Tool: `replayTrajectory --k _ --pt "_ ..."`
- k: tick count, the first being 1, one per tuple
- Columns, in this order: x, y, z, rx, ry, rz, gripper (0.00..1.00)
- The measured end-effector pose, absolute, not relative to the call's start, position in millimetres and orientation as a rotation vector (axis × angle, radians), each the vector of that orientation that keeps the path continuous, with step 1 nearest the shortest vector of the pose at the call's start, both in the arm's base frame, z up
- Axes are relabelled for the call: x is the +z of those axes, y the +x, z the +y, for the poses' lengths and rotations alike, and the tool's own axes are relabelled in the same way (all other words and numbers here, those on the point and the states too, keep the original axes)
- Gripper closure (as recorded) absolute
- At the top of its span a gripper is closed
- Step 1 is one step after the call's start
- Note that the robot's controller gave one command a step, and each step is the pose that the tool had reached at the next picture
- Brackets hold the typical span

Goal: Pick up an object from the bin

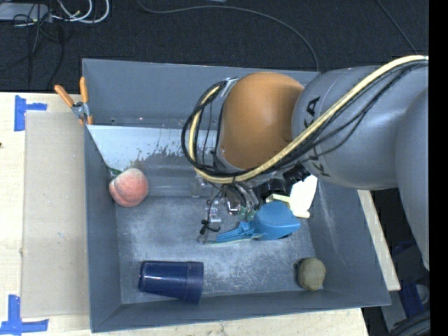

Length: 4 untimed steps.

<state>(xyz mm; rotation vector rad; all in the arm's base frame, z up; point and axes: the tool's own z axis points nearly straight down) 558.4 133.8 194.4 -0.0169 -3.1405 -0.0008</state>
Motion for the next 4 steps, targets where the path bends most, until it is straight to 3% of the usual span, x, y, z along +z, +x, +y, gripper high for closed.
replayTrajectory --k 1,2,3,4 --pt "194.4 558.4 133.8 -0.001 -0.017 -3.14 0.0" --pt "181.4 568.0 142.1 0.0 0.208 -3.138 0.0" --pt "163.2 572.5 145.7 -0.002 0.574 -3.083 0.0" --pt "130.1 573.6 150.8 -0.001 0.467 -3.111 0.0"
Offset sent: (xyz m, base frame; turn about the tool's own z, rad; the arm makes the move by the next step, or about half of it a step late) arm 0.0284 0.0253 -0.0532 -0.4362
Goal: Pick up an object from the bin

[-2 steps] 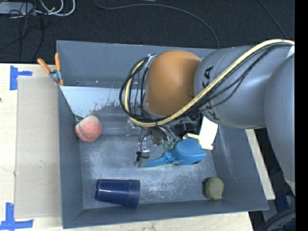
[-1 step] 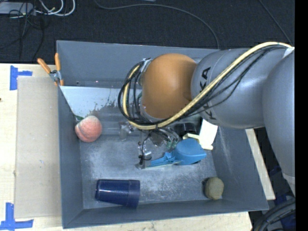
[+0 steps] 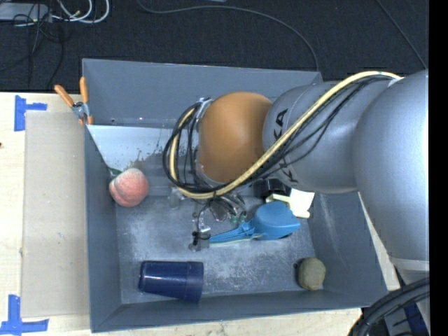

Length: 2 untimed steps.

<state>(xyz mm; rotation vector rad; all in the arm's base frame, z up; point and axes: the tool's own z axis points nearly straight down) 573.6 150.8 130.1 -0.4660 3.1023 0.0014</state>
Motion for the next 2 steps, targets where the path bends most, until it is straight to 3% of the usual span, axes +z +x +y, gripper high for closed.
replayTrajectory --k 1,2 --pt "92.5 556.8 167.3 0.001 -0.76 3.043 0.0" --pt "83.0 555.7 165.0 0.003 -0.424 3.107 0.0"
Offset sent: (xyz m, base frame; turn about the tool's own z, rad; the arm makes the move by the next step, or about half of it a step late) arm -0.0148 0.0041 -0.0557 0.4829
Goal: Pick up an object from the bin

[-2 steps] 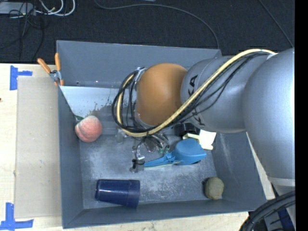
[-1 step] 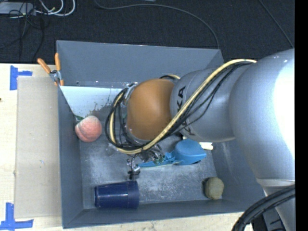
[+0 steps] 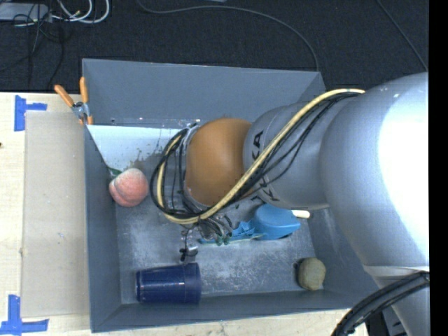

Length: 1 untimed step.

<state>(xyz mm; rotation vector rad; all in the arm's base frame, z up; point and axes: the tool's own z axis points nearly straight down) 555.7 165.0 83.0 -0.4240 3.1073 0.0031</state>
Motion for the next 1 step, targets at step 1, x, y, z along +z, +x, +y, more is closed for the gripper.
replayTrajectory --k 1 --pt "78.5 567.9 169.9 0.003 -0.161 3.136 0.0"
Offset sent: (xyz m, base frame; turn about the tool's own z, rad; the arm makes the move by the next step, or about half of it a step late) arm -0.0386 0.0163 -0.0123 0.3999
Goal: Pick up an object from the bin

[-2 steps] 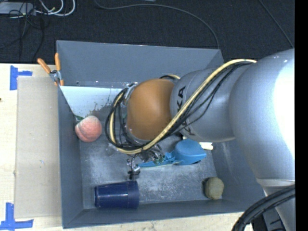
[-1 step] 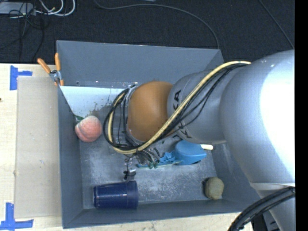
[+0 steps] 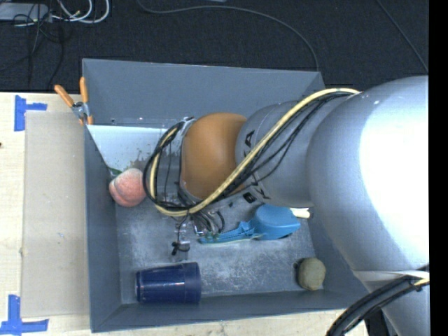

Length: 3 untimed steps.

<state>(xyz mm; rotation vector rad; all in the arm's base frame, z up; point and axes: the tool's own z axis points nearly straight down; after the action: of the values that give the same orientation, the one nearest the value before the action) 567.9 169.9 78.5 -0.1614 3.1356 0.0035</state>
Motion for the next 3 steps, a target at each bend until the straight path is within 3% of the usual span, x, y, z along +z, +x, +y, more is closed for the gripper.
replayTrajectory --k 1,2,3 --pt "76.8 557.3 174.2 0.004 -0.424 3.105 0.0" --pt "74.8 565.0 199.6 0.003 -0.491 3.098 0.0" --pt "73.6 559.9 212.6 0.004 -0.91 2.997 0.0"
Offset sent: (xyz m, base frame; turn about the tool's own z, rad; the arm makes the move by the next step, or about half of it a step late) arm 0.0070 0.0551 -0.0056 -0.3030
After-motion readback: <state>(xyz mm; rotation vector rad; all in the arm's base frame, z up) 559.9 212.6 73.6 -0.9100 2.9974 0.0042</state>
